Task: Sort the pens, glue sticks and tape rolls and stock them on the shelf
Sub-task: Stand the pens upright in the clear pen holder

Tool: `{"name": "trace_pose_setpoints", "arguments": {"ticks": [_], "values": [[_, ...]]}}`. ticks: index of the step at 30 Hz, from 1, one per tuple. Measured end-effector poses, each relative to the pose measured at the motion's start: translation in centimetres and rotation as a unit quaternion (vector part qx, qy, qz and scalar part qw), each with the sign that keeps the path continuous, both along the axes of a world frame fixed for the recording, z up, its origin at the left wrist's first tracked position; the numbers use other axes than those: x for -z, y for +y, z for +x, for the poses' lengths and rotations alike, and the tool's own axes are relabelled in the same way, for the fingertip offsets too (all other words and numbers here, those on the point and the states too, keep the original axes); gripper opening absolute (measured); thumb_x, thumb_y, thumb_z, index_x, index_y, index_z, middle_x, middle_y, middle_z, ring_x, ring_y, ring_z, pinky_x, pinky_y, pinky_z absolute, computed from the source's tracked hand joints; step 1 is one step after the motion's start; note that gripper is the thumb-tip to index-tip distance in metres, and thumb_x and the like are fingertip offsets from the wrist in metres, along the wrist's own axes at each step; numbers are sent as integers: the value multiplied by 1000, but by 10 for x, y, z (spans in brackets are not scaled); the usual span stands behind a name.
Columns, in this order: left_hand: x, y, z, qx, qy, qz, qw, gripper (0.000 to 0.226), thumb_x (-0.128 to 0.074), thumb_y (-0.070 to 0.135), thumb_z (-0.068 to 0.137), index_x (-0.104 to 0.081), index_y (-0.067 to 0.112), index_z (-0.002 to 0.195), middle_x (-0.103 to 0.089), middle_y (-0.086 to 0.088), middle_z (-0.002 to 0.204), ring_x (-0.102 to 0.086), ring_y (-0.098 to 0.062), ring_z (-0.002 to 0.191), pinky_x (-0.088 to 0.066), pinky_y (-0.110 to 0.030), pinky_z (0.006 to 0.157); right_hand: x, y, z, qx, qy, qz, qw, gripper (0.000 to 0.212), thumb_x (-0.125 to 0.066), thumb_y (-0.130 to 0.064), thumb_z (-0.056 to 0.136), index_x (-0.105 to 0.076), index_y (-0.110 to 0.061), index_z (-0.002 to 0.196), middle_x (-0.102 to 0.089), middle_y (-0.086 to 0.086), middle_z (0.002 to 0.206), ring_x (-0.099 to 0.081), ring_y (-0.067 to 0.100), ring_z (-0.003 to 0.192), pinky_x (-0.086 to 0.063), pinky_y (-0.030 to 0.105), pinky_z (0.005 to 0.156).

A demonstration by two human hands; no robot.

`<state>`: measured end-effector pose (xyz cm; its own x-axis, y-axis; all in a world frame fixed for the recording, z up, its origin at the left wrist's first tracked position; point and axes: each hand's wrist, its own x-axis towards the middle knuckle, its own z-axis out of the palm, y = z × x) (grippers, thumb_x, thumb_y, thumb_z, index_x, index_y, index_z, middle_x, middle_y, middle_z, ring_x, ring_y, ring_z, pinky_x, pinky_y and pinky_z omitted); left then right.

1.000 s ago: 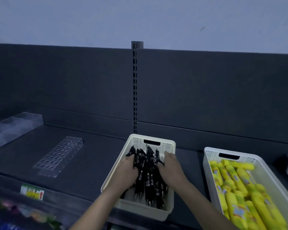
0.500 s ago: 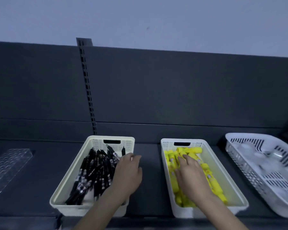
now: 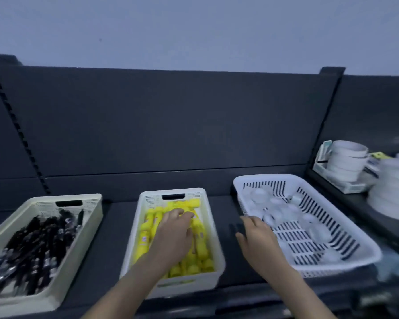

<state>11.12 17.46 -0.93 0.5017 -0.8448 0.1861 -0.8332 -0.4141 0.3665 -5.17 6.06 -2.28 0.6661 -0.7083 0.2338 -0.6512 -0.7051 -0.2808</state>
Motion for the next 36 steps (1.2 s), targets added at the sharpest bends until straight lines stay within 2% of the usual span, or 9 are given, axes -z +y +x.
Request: {"name": "trace_pose_setpoints", "arguments": {"ticks": [4, 10, 14, 18, 22, 24, 27, 30, 36], "values": [[4, -51, -54, 8, 9, -1, 1000, 42, -42, 15, 92, -44, 20, 134, -42, 0, 137, -36, -21, 127, -23, -24, 105, -12, -54, -63, -11, 18, 4, 1000, 38, -44, -22, 96, -44, -10, 133, -50, 8, 130, -49, 24, 118, -40, 31, 98], [-2, -106, -117, 32, 37, 8, 999, 38, -40, 14, 94, -49, 15, 131, -47, -1, 134, -40, -19, 125, -34, -27, 103, -18, -121, -127, 15, 112, 122, 986, 37, -43, -27, 97, -44, -10, 130, -50, 9, 127, -56, 21, 107, -48, 28, 86], [-9, -134, -147, 103, 41, 144, 983, 41, -46, 29, 92, -47, 21, 132, -51, 2, 131, -50, -18, 118, -43, -33, 96, -12, -137, -139, -10, 179, 198, 964, 44, -50, -33, 94, -41, -13, 132, -48, 6, 134, -53, 20, 117, -44, 30, 95], [-4, -155, -163, 133, -91, 295, 942, 32, -54, 32, 79, -54, 17, 108, -62, -1, 101, -57, -21, 88, -42, -32, 72, -7, -146, -138, -28, 217, 260, 940, 51, -59, -25, 88, -42, -13, 134, -48, 5, 137, -54, 20, 117, -47, 30, 95], [2, -168, -159, 125, -65, 321, 936, 9, -56, 18, 78, -48, 15, 78, -58, -2, 82, -54, -22, 77, -40, -28, 61, 0, -155, -135, -37, 198, 279, 939, 47, -62, -20, 84, -49, -13, 129, -54, 5, 128, -57, 19, 107, -49, 27, 90], [4, -175, -152, 110, -32, 286, 951, 8, -53, 15, 80, -53, 14, 88, -60, -4, 91, -52, -20, 80, -43, -29, 63, 2, -159, -134, -36, 157, 296, 942, 51, -63, -21, 83, -47, -15, 131, -53, 3, 127, -55, 14, 99, -46, 21, 83], [6, -182, -140, 86, 34, 234, 968, 33, -57, 17, 79, -56, 13, 112, -60, -5, 109, -55, -21, 97, -49, -31, 72, 5, -161, -130, -49, 94, 300, 948, 48, -67, -25, 80, -52, -17, 125, -56, -1, 122, -53, 9, 92, -42, 13, 75], [6, -182, -135, 109, 85, 215, 967, 44, -63, 20, 77, -53, 17, 120, -56, -1, 114, -52, -17, 104, -49, -29, 80, 6, -161, -125, -62, 71, 299, 950, 41, -65, -17, 79, -58, -17, 120, -57, -3, 117, -54, 6, 88, -43, 10, 67], [9, -184, -139, 169, -12, 294, 941, 46, -66, 21, 75, -51, 18, 119, -61, -2, 109, -54, -20, 100, -48, -33, 84, 7, -159, -120, -63, 62, 286, 954, 26, -61, -17, 81, -61, -19, 107, -54, -7, 96, -59, 0, 73, -45, 9, 53]]}}
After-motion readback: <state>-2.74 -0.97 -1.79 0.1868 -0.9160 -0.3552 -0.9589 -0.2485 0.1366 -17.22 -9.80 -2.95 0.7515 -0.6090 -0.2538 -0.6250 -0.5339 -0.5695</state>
